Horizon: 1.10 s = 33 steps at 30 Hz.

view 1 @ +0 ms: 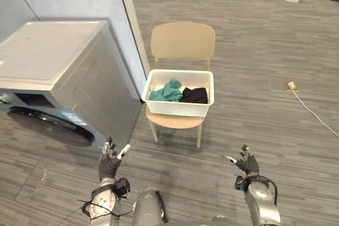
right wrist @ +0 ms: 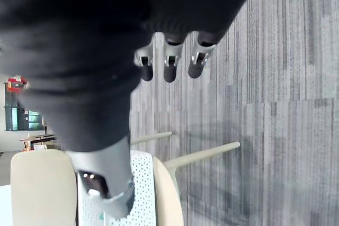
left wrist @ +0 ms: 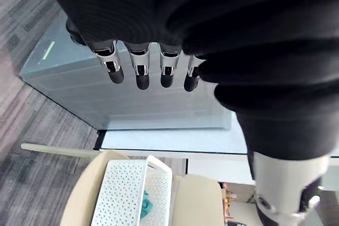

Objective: Pick up the laundry basket with both hands and put the clothes into the washing machine.

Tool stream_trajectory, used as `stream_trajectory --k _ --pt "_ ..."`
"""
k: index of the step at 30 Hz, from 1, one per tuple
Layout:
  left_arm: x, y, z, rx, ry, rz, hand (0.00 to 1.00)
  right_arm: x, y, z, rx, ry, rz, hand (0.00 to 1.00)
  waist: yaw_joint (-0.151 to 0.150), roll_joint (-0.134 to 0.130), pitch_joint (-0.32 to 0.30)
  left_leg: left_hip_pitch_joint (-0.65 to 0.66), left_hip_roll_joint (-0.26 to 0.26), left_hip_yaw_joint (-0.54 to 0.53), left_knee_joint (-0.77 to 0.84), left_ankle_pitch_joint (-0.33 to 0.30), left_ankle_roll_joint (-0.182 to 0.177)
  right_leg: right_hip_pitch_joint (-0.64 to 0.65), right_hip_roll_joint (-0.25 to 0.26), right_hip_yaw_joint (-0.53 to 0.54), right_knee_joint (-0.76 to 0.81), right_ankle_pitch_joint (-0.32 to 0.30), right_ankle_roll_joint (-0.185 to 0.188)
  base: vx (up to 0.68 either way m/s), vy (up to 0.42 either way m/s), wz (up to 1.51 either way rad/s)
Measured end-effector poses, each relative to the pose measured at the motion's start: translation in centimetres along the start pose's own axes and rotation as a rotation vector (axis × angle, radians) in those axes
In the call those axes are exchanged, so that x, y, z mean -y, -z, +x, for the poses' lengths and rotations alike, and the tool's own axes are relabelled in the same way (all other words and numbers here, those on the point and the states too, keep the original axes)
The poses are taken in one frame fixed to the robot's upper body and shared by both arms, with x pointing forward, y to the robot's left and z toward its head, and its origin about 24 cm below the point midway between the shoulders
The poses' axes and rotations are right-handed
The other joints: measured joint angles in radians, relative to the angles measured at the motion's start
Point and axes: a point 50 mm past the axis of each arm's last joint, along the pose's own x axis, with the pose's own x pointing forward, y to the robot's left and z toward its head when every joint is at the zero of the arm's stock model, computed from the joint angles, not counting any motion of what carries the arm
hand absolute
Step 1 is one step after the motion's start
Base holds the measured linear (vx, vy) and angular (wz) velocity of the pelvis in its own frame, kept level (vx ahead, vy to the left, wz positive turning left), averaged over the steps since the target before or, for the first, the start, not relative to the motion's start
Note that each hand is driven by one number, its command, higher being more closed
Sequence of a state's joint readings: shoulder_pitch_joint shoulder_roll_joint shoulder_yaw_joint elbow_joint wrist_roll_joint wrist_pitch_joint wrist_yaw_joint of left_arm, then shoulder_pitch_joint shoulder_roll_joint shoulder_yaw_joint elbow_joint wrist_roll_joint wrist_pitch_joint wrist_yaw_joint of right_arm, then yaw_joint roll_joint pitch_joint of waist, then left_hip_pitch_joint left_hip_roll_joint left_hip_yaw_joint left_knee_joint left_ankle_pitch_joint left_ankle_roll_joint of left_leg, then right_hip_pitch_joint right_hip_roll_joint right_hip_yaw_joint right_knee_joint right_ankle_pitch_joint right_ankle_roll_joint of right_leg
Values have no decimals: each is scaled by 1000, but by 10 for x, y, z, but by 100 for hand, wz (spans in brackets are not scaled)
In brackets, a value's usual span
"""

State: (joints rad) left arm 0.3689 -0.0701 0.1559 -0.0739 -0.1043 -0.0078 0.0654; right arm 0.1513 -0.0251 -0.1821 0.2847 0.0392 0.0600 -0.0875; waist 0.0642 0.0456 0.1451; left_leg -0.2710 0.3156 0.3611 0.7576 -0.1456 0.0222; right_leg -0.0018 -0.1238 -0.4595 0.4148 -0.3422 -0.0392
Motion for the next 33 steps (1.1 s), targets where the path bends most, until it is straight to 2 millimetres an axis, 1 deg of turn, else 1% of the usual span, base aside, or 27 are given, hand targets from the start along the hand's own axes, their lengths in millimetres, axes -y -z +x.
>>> stream_trajectory --k 1,2,3,4,5,6,8,9,10,11,12,13,14,15,16,17,18,20,21,22,23,24,25,29,31,32,33 --pt "1 5 1 -23 6 1 0 6 6 -3 -16 21 4 0 -7 9 -9 37 30 -1 40 -5 1 -6 -18 -43 4 11 9 -82 125 120" --pt "4 10 2 -43 15 2 0 15 11 -7 -33 55 9 0 -28 25 -20 57 62 -2 47 0 -4 -20 -36 -104 12 17 17 -78 159 139" --pt "5 11 3 -47 21 3 0 20 12 -8 -36 74 12 0 -37 33 -25 67 75 -2 32 12 -7 -30 -48 -133 26 18 18 -73 225 183" --pt "9 12 5 -53 35 3 0 28 12 -10 -34 109 22 0 -56 48 -31 70 79 6 -44 2 -51 -45 -81 -200 56 20 22 -77 298 182" --pt "13 12 8 -53 48 3 0 32 13 -10 -35 134 33 0 -56 53 -37 65 46 38 -100 -18 -57 -48 -109 -244 65 37 31 -68 318 199" --pt "14 11 10 -48 53 2 0 34 10 -9 -25 150 43 0 -56 40 -37 71 19 50 -163 -23 -66 -47 -133 -282 58 61 27 -59 355 189" --pt "18 10 10 -46 65 1 0 35 -2 -7 29 168 72 0 -47 35 -34 93 -58 53 -306 -26 -71 -32 -187 -349 89 110 25 -26 406 175" --pt "19 12 10 -54 65 -3 0 35 -8 -4 52 168 77 0 -48 34 -27 123 -105 28 -365 -26 -68 -62 -253 -356 209 119 3 -34 391 134" --pt "17 15 10 -65 62 4 0 32 -14 -1 70 157 82 0 -45 46 -21 134 -129 -4 -385 -27 -66 -75 -264 -323 211 75 63 -34 292 121" --pt "16 17 9 -75 62 8 0 27 -23 2 103 142 87 0 -43 29 -26 150 -159 -28 -403 -29 -63 -91 -270 -281 173 66 68 -23 182 86" --pt "16 17 9 -75 66 11 0 25 -26 1 120 136 90 0 -43 18 -21 164 -183 -38 -411 -32 -59 -91 -284 -276 158 80 50 -1 106 102" --pt "19 19 8 -82 92 14 0 22 -31 -2 156 129 96 0 -48 6 -7 184 -219 -59 -398 -51 -33 -69 -306 -252 158 87 30 7 61 88" --pt "21 20 7 -87 106 14 0 21 -33 -4 170 124 92 0 -48 12 -5 188 -226 -67 -393 -63 -32 -55 -312 -232 175 90 27 -65 107 101" --pt "25 22 -1 -95 129 10 0 15 -40 -8 207 98 86 0 -48 10 2 197 -242 -87 -389 -95 -20 -63 -315 -127 238 104 -6 -72 116 70" --pt "26 23 -4 -97 143 13 0 13 -42 -11 218 89 84 0 -49 6 5 204 -255 -99 -384 -104 -11 -78 -314 -58 274 113 -20 -87 127 75" --pt "30 21 -8 -91 162 16 0 10 -45 -17 243 74 82 0 -50 -6 12 221 -269 -133 -382 -117 -6 -135 -310 86 382 142 -60 -25 21 67" --pt "33 20 -11 -84 178 23 0 5 -44 -19 247 62 75 0 -53 -6 16 223 -272 -161 -381 -121 -6 -177 -272 192 426 118 -5 -15 -32 61" --pt "33 15 -8 -61 183 45 0 -5 -47 -18 255 25 64 0 -47 -24 16 205 -259 -184 -378 -121 -6 -205 -197 219 361 45 70 18 -99 45" --pt "32 11 -5 -45 187 59 0 -13 -51 -18 276 -8 64 0 -47 -46 27 189 -250 -194 -365 -121 -6 -227 -168 184 296 33 87 45 -138 36" --pt "32 10 -3 -38 190 62 0 -18 -53 -17 286 -25 62 0 -46 -55 33 176 -244 -199 -351 -121 -6 -240 -155 163 264 34 87 57 -192 34" --pt "34 8 -1 -32 194 61 0 -23 -56 -18 299 -48 60 0 -46 -64 41 149 -232 -214 -315 -133 -27 -254 -136 130 205 47 74 23 -180 36" --pt "35 7 0 -30 198 60 0 -24 -56 -18 301 -52 58 0 -50 -66 43 133 -223 -232 -286 -145 -44 -241 -122 123 200 69 58 42 -207 53" --pt "40 5 1 -21 209 48 0 -24 -56 -18 300 -53 54 0 -49 -46 52 121 -207 -262 -261 -162 -68 -209 -110 75 193 61 57 115 -223 58" --pt "46 1 3 -2 221 36 0 -24 -49 -21 279 -60 50 0 -54 -23 49 126 -190 -335 -259 -165 -86 -140 -107 -21 197 0 49 166 -165 65" --pt "48 -2 4 15 222 32 0 -23 -44 -29 270 -71 40 0 -52 0 59 58 -101 -272 -4 -156 -75 -59 -69 -86 191 -41 50 223 -135 72" --pt "45 -3 3 15 209 32 0 -26 -44 -30 270 -86 34 0 -38 8 62 27 -54 -244 104 -135 -42 -28 -45 -86 191 -54 48 232 -71 -11" --pt "36 1 -1 0 175 37 0 -36 -44 -32 270 -127 33 0 -20 11 61 -11 4 -214 226 -70 -6 7 -22 -80 187 -60 45 208 -32 -29"
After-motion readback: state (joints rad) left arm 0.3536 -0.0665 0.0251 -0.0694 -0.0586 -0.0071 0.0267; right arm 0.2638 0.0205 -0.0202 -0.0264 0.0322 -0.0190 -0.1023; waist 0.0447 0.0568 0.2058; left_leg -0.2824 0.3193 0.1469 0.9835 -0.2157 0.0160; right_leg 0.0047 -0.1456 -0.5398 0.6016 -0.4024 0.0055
